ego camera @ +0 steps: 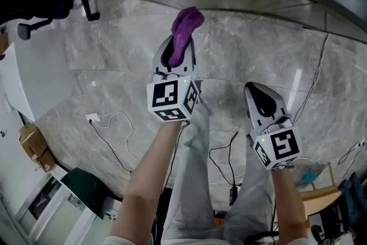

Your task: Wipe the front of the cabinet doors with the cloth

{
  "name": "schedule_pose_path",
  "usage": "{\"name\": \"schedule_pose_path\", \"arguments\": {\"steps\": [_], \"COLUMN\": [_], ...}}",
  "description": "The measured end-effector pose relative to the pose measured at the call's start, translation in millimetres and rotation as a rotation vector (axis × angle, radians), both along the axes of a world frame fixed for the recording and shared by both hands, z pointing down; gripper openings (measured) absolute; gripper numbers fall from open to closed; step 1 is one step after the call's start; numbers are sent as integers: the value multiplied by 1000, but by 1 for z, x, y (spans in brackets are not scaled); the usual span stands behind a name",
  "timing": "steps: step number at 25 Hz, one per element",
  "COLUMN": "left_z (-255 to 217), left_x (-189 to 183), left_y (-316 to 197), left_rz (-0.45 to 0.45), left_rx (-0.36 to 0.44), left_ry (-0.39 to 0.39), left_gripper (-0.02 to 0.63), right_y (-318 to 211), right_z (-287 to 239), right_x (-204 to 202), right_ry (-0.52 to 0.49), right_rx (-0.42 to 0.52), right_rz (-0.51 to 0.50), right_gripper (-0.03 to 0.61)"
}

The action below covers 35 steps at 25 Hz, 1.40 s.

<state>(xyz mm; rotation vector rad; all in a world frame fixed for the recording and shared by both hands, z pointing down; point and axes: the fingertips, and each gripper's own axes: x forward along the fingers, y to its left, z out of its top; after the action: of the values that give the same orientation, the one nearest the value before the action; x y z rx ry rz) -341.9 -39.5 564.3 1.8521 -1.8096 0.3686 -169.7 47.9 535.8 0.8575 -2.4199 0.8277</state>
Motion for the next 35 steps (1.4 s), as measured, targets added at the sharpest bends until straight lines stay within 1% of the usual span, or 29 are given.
{"name": "schedule_pose_path", "arguments": {"steps": [2,5,8,11,14,17,19,21,24,30,35], "left_z": [13,31,44,55,65,71,75,77,79,84,90], "left_x": [52,124,187,229,244,236,221,202,164,77,3], "left_y": [3,-7,-27,-48,-65,-78,-80,-79,-75,-65,-61], "left_rz": [48,118,207,250,258,238,217,199,174,111,91], "left_rx": [-18,-31,-33,-32,-25,-23,-32,-42,-53,-82,-106], "left_ry": [21,57,76,94,89,61,48,38,18,-24,-57], "left_gripper": [103,104,104,104,103,103,103,103,104,103,104], "right_y": [4,8,5,-1,-4,-8,-10,-15,-23,-33,-22], "right_z": [5,15,24,39,56,66,69,68,62,54,58], "right_x": [32,80,128,175,207,220,218,208,182,126,75], "right_ry": [26,65,89,101,112,107,105,103,94,77,74], "right_rx": [-2,-9,-17,-28,-39,-42,-41,-32,-10,8,-2], "right_rz": [-16,-25,13,90,143,165,169,165,154,155,129], "right_gripper": [28,28,28,28,28,28,28,28,28,28,28]}}
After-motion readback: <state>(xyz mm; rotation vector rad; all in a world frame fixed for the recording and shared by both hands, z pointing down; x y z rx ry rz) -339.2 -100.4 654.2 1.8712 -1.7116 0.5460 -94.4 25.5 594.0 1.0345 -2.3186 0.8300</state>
